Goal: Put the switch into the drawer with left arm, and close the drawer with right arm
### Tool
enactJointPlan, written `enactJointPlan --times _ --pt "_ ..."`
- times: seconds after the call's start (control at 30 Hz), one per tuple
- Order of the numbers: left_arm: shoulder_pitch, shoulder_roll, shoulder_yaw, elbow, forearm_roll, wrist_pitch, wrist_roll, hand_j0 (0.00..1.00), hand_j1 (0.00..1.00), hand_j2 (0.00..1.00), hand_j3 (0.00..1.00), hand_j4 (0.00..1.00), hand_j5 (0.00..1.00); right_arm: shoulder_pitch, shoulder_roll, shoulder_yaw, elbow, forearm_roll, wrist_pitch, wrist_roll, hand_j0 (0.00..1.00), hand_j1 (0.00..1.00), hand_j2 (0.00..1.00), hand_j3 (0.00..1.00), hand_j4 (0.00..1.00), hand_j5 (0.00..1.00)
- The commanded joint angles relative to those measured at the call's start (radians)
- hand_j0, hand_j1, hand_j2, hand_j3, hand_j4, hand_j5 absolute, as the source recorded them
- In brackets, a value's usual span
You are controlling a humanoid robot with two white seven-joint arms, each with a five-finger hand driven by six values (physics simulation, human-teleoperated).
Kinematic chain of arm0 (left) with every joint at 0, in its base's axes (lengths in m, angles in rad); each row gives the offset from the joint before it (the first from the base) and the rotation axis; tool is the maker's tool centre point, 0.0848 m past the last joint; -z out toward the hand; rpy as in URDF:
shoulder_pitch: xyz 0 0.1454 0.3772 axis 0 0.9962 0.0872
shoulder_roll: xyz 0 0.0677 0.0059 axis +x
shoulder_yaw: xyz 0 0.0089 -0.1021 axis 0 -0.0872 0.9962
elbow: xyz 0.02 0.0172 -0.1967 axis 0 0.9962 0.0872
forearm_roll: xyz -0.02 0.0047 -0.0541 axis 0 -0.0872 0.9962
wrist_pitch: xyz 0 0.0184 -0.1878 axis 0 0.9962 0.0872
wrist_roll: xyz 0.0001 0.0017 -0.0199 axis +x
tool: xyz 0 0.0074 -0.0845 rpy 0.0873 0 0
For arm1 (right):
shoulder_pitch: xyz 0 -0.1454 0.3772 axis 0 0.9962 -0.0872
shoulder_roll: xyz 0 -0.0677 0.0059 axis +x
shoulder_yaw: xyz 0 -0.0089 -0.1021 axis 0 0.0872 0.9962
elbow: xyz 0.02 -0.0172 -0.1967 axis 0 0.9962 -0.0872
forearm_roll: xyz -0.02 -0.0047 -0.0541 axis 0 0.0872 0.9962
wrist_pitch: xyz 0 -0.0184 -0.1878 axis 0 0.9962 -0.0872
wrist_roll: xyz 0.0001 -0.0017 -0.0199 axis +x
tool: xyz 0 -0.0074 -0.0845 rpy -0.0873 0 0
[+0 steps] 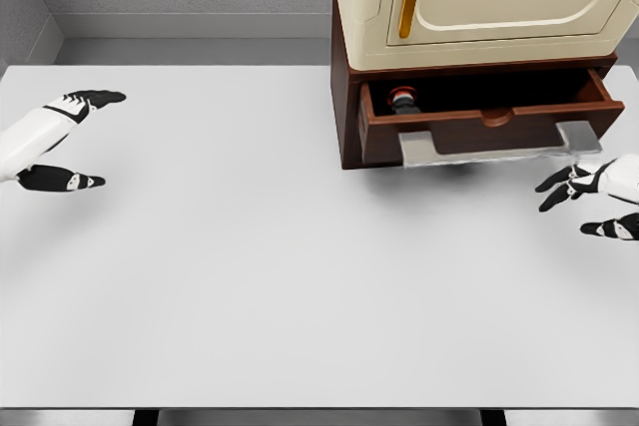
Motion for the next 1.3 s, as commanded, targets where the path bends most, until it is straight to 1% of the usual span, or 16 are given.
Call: enactJointPlan --times 0.0,0.1,0.23,0.27,0.37,0.43,0.53,0.7,0.77,0.87,1.13,1.27 --pt "0.000 -0.007 0.001 -0.003 0.007 0.001 -0.002 1.00 1.00 1.00 1.00 1.00 1.00 -0.002 0.000 0.007 -0.005 0.035 -0.020 0.007 0.67 0.67 0.67 0.67 0.67 0.67" --pt "0.003 -0.007 0.001 -0.003 0.007 0.001 -0.002 1.00 1.00 1.00 1.00 1.00 1.00 -0.009 0.001 0.005 -0.005 0.034 -0.020 0.007 0.67 0.67 0.67 0.67 0.67 0.67" --pt "0.003 -0.008 0.001 -0.003 0.007 0.001 -0.002 1.00 1.00 1.00 1.00 1.00 1.00 -0.054 0.004 0.009 0.000 0.031 -0.020 0.007 0.67 0.67 0.67 0.67 0.67 0.67" --pt "0.003 -0.008 0.001 -0.003 0.007 0.001 -0.002 1.00 1.00 1.00 1.00 1.00 1.00 -0.061 0.010 0.022 0.000 0.032 -0.020 0.007 0.67 0.67 0.67 0.67 0.67 0.67" --pt "0.003 -0.008 0.001 -0.003 0.007 0.001 -0.002 1.00 1.00 1.00 1.00 1.00 1.00 -0.172 0.033 0.142 0.024 0.044 -0.020 0.007 0.67 0.67 0.67 0.67 0.67 0.67" --pt "0.003 -0.008 0.001 -0.003 0.007 0.001 -0.002 1.00 1.00 1.00 1.00 1.00 1.00 -0.212 0.050 0.176 0.040 0.055 -0.020 0.007 0.67 0.67 0.67 0.67 0.67 0.67" --pt "0.003 -0.008 0.001 -0.003 0.007 0.001 -0.002 1.00 1.00 1.00 1.00 1.00 1.00 -0.213 0.062 0.180 0.041 0.070 -0.020 0.007 0.67 0.67 0.67 0.67 0.67 0.67" --pt "0.003 -0.008 0.001 -0.003 0.007 0.001 -0.002 1.00 1.00 1.00 1.00 1.00 1.00 -0.235 0.073 0.182 0.073 0.075 -0.020 0.007 0.69 0.69 0.69 0.69 0.69 0.69" --pt "0.003 -0.008 0.001 -0.003 0.007 0.001 -0.002 1.00 1.00 1.00 1.00 1.00 1.00 -0.259 0.081 0.190 0.103 0.075 -0.020 0.007 0.69 0.69 0.69 0.69 0.69 0.69" --pt "0.003 -0.008 0.001 -0.003 0.007 0.001 -0.002 1.00 1.00 1.00 1.00 1.00 1.00 -0.305 0.092 0.232 0.129 0.075 -0.020 0.007 0.69 0.69 0.69 0.69 0.69 0.69" --pt "0.003 -0.008 0.001 -0.004 0.009 0.001 -0.002 1.00 1.00 1.00 1.00 1.00 1.00 -0.354 0.110 0.239 0.161 0.075 -0.020 0.007 0.71 0.71 0.71 0.71 0.71 0.71" --pt "0.003 -0.008 0.001 -0.004 0.009 0.001 -0.002 1.00 1.00 1.00 1.00 1.00 1.00 -0.403 0.124 0.289 0.184 0.077 -0.020 0.007 0.70 0.70 0.70 0.70 0.70 0.70"
